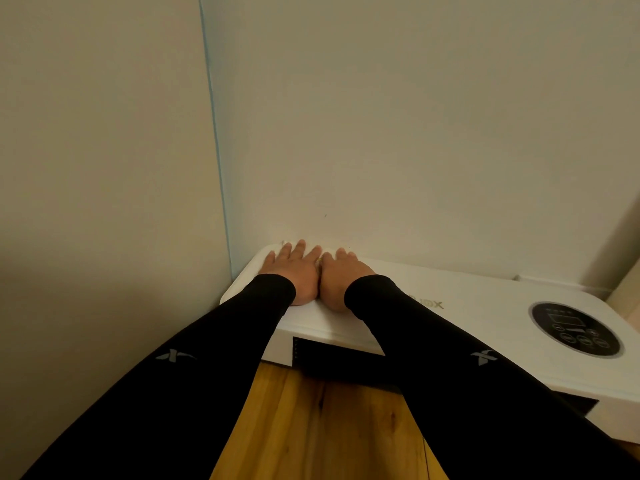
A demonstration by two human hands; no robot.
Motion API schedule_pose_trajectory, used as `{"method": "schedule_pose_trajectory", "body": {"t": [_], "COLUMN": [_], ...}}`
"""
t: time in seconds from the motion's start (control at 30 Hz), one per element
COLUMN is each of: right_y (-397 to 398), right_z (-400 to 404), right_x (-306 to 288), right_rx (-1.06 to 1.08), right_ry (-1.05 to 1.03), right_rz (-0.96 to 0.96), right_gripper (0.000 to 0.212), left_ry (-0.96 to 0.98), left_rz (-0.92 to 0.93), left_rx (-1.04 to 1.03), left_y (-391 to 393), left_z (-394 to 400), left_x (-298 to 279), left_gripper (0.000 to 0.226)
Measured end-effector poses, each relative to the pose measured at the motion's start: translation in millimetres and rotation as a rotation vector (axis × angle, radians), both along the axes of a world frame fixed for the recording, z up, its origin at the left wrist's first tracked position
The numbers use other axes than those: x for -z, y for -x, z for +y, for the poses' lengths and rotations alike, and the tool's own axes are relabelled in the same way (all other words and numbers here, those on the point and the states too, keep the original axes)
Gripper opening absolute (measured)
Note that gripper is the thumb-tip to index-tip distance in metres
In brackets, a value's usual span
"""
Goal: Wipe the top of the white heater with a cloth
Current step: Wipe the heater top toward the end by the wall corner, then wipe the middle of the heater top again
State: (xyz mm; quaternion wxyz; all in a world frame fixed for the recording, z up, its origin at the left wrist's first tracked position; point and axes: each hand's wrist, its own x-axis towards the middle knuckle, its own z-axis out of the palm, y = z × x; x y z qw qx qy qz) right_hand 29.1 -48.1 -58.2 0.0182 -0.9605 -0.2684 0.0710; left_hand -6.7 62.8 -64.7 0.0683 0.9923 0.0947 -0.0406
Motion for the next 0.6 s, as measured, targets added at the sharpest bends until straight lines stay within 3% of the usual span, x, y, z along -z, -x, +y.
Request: {"method": "schedule_pose_trajectory", "body": {"t": [0.6], "right_y": [46], "right_z": [-20], "right_x": [-2], "right_rx": [-0.035], "right_ry": [0.101], "right_rz": [-0.005], "right_gripper": [0.065], "left_ry": [-0.015], "left_rz": [0.023], "left_rx": [0.031], "left_y": [50], "left_z": [-20], "left_x": [-3], "left_gripper": [0.062]}}
